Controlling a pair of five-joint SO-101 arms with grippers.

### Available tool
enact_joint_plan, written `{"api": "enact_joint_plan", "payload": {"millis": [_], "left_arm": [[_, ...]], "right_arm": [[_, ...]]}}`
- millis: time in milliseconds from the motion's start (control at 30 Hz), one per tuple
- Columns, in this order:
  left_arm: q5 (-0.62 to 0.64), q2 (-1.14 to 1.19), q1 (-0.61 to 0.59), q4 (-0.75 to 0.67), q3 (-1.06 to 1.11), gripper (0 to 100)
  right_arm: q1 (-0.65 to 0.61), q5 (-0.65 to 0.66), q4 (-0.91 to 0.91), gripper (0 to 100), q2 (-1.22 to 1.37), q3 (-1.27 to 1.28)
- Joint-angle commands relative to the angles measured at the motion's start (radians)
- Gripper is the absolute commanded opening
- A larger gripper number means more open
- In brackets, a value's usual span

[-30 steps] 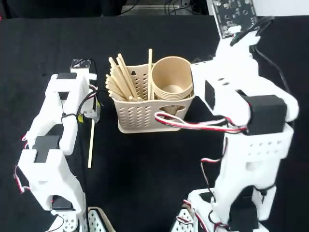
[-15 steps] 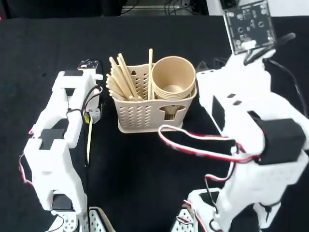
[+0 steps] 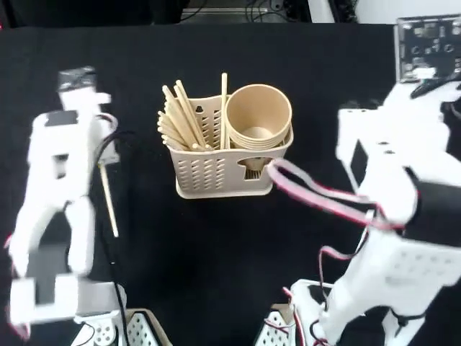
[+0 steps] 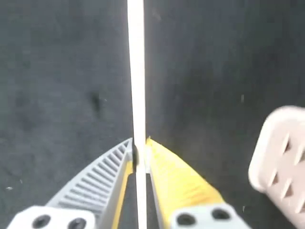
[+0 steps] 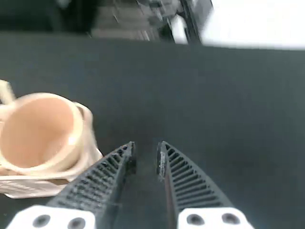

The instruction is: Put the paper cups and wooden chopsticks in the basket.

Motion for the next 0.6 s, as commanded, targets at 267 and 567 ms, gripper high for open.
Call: {"api": "enact_joint_plan", "payload": {"millis": [267, 567], "left_arm": [[0.038, -1.007, -0.031, -0.763, 0.538, 3], [0.04, -1.18, 0.199, -0.962, 0.533, 3]], "right_arm": [[0.184, 0.138, -0.285, 5.2, -0.068, 0.651], [0.163, 0.135, -0.684, 1.5, -0.366, 1.257]]}}
